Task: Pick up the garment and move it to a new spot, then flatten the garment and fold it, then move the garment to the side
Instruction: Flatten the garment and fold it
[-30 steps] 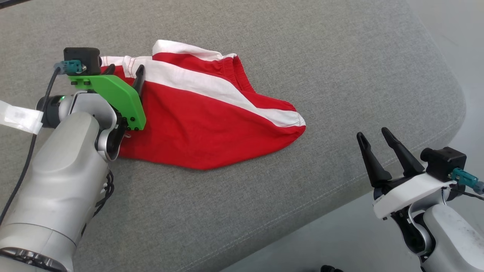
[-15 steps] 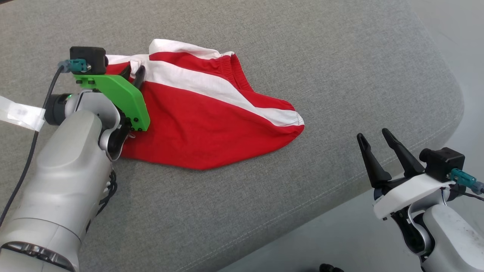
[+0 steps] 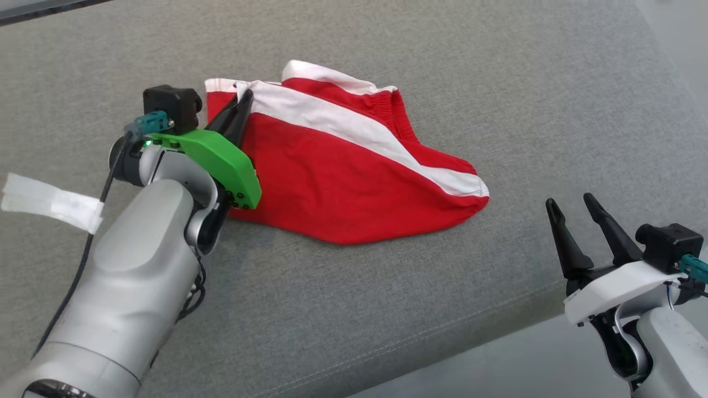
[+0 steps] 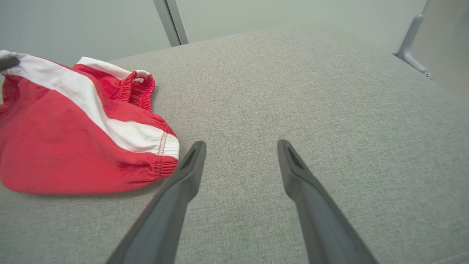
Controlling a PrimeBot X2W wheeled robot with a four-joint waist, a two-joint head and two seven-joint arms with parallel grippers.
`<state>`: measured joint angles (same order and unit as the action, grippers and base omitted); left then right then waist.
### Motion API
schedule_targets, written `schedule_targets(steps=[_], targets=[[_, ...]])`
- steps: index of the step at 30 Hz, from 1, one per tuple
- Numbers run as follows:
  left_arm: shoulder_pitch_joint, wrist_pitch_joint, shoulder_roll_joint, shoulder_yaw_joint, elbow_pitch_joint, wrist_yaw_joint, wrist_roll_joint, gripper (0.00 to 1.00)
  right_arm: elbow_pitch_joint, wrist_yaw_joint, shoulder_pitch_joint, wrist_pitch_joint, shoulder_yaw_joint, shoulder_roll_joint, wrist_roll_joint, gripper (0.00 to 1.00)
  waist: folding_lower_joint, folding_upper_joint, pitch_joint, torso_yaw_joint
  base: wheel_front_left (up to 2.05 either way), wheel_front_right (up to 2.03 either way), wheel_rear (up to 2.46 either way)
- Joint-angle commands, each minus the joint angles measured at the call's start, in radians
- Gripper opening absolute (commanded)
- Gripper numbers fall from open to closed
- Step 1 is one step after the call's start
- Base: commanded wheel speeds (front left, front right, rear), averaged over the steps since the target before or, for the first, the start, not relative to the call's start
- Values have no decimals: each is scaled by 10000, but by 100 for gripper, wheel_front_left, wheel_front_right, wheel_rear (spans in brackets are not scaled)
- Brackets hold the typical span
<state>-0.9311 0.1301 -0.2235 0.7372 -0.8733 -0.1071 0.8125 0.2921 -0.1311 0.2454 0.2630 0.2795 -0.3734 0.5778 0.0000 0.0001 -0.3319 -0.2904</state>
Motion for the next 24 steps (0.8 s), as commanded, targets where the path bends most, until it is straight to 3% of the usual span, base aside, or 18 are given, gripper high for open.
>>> schedule_targets(steps=[1,5,16,20,24], targets=[[475,190,-83,14,664,230,-38,0,32,7,-222,46,-90,-39,-103,100,0,-1,637,862,0,0,0],[1605,171,-446,29,2774,1012,-34,0,86,7,-465,46,-184,46,-112,100,0,-1,1037,1531,0,0,0],[4961,-1553,-2537,168,10055,4293,-309,0,277,7,-768,-15,-28,39,-41,100,0,-1,1752,2641,0,0,0],[5644,-2083,-2921,205,11194,5102,-226,0,343,7,-693,-70,55,12,3,100,0,-1,1787,2709,0,0,0],[6059,-2034,-2887,105,11235,5314,2,0,409,7,-538,-175,174,-2,13,100,0,-1,1758,2662,0,0,0]])
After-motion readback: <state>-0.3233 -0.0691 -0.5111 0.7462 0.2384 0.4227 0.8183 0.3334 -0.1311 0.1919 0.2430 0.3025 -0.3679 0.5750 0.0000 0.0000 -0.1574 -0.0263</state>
